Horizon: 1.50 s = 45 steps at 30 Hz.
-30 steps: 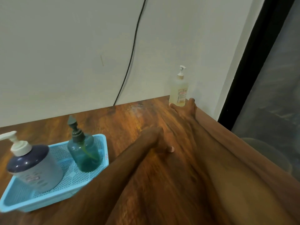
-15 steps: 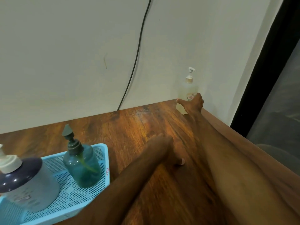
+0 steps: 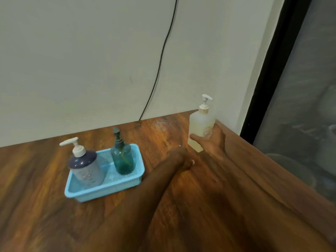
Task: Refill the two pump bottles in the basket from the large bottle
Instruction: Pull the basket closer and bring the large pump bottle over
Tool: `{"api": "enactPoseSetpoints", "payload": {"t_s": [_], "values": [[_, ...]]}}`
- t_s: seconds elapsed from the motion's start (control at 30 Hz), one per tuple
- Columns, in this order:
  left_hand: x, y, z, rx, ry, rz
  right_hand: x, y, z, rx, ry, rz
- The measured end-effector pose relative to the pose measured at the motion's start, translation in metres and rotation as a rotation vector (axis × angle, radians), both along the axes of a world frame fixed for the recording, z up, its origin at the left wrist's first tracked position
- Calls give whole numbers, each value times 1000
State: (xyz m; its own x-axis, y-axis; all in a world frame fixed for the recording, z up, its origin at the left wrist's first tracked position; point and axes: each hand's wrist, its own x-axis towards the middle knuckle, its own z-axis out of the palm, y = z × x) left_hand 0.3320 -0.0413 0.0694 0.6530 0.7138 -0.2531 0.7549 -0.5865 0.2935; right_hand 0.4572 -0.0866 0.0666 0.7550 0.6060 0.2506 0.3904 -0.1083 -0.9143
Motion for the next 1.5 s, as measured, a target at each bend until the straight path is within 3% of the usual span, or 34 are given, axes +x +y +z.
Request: {"api": "enactPoseSetpoints", "payload": {"t_s": [0.3,0.63,0.9,1.27,1.5], "values": [[-94,-70,8,-29,8,-81,-106,-131,-4,-90,32,65],[-163,-136,-1,-47,-249,-89,-147,-197,-18,-126,4,77],[-165,-162,-2,-65,-342,-93,-152,-204,-28,-129,-89,48],[-171,-178,2,-49,-366,-108,-158,-210,-30,-77,-65,47],[-188,-174,-1,42,-199,-114,-160,-213,-29,-101,-69,27]]}}
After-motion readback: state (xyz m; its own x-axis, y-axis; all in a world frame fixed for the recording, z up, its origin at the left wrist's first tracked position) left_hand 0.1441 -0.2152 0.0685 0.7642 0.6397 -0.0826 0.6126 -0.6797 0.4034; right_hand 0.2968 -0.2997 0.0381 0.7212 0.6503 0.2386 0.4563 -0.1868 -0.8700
